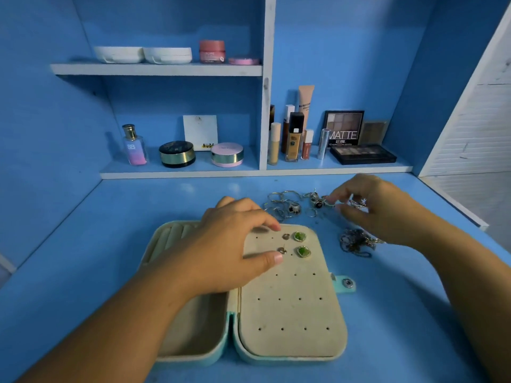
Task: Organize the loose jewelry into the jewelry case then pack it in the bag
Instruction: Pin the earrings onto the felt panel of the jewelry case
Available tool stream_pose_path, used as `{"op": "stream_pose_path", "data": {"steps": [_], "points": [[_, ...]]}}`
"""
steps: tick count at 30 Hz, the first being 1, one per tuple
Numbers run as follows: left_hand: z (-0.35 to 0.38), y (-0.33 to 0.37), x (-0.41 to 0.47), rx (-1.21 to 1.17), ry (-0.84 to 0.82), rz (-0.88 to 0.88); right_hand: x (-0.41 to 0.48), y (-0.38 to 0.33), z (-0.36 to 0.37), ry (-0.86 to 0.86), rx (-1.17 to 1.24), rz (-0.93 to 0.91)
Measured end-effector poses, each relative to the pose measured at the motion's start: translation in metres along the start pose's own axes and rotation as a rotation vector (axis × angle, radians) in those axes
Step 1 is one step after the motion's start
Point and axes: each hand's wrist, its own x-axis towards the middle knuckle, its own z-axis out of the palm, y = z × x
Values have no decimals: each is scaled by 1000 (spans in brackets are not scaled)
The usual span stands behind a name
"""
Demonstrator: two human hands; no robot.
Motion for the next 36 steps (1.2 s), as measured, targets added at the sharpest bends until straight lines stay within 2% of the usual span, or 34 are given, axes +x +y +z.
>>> {"op": "stream_pose_path", "data": {"steps": [6, 19, 24, 30, 36], "points": [[7, 0, 4, -47, 60, 50, 8, 6, 14, -134, -97, 1], [8, 7, 5, -77, 47, 66, 16, 1, 29, -96, -129, -24], [8, 8, 4, -70, 53, 81, 14, -5, 33, -102, -218, -34], [7, 9, 3, -75, 43, 92, 3, -23, 22, -29, 39, 6], [2, 15, 2, -92, 85, 38, -7, -34, 16, -105, 272, 75]]}}
